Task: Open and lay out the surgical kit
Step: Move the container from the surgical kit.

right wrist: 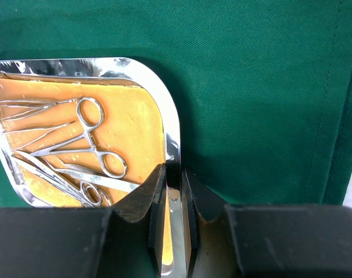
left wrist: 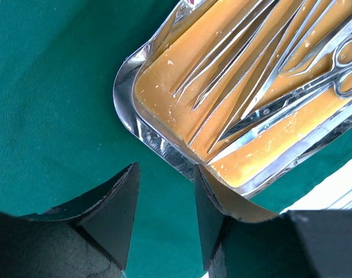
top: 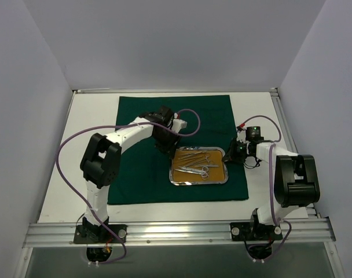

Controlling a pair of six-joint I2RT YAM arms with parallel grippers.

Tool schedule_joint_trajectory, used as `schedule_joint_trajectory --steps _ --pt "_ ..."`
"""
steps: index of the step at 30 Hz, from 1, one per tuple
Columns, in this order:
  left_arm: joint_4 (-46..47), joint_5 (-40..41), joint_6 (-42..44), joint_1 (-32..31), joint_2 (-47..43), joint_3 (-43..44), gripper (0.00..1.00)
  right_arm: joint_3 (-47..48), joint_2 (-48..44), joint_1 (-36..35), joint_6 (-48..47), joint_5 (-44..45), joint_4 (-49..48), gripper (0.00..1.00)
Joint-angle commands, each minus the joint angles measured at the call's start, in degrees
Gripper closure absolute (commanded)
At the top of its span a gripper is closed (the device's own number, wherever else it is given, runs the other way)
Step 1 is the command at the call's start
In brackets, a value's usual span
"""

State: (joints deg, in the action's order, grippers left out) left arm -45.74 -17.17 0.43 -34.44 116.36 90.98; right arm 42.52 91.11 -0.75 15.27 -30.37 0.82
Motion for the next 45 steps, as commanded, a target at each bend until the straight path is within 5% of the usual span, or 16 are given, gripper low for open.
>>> schedule_joint_trajectory --steps 1,19,29,34,45 --pt "3.1 -1.6 -2.2 -0.3 0.7 -0.4 0.49 -0.9 -3.1 0.1 1.2 0.8 2.2 1.00" --pt "3.5 -1.6 -2.9 -1.1 3.8 -2.0 0.51 -1.9 -0.7 0.0 2.0 0.3 -0.2 0.82" --pt "2.9 -6.3 -3.9 -1.3 5.5 -0.9 0.81 -1.4 0.6 -0.5 3.8 -2.6 -3.5 0.99" --pt "2.8 -7.4 -4.2 -0.5 4.4 0.1 0.97 -0.3 -0.6 -0.7 4.9 -2.9 -4.1 1.00" --pt "2.6 -5.8 -4.2 2.3 5.7 5.4 0.98 6.4 3.4 -0.1 5.2 -2.8 -3.6 1.00"
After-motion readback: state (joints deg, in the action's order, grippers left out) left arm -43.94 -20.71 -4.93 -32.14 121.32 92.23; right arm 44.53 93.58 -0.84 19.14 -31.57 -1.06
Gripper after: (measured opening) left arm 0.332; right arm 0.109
